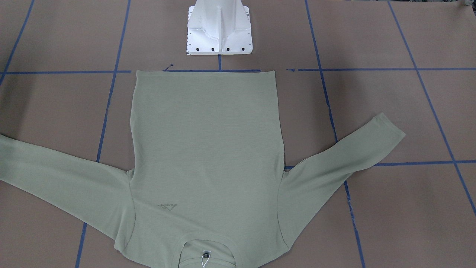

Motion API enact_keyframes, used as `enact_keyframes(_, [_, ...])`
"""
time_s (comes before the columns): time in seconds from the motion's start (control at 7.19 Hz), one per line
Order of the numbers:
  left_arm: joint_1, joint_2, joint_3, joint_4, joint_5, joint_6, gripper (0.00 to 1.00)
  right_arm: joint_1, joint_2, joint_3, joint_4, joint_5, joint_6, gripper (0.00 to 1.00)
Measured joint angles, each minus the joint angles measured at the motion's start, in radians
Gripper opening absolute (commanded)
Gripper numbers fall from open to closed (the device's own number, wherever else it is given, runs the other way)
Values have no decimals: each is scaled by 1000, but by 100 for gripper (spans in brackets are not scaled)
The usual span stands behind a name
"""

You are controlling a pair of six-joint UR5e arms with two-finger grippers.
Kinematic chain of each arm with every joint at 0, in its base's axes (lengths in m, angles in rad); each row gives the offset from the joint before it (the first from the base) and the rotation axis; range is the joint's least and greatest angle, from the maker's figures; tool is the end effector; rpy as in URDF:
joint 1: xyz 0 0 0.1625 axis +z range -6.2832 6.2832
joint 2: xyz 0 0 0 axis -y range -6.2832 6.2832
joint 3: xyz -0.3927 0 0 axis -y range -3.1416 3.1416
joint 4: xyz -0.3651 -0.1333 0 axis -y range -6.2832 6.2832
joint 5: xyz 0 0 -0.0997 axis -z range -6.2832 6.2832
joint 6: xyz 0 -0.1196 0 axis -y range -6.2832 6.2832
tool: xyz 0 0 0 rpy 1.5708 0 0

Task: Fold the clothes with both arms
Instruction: 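Move the right gripper to the cuff of the sleeve nearest it and grasp it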

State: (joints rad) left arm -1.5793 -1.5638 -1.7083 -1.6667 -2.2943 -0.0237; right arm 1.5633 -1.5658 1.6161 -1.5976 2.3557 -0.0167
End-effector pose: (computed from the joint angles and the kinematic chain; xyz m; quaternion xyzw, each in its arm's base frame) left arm -0.0582 -0.4760 0.5726 0.1030 0.3524 0.0250 0.9298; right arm 0.0453 -0.4686 0.6191 0.0126 -0.3824 -0.0157 0.9238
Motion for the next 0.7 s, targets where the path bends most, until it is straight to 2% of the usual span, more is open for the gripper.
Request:
enact_keyframes(0.28, [61,-9,10,-129,0,-20,100,-52,-13,-59,168,4,90,100])
enact_keyframes(0.56, [93,-30,28,-177,-2,-72,100,-134,-56,-213,510,-8,140,100])
enact_keyframes(0.7, [97,-40,32,-194,-4,-82,100,-193,-57,-270,637,-37,199,100])
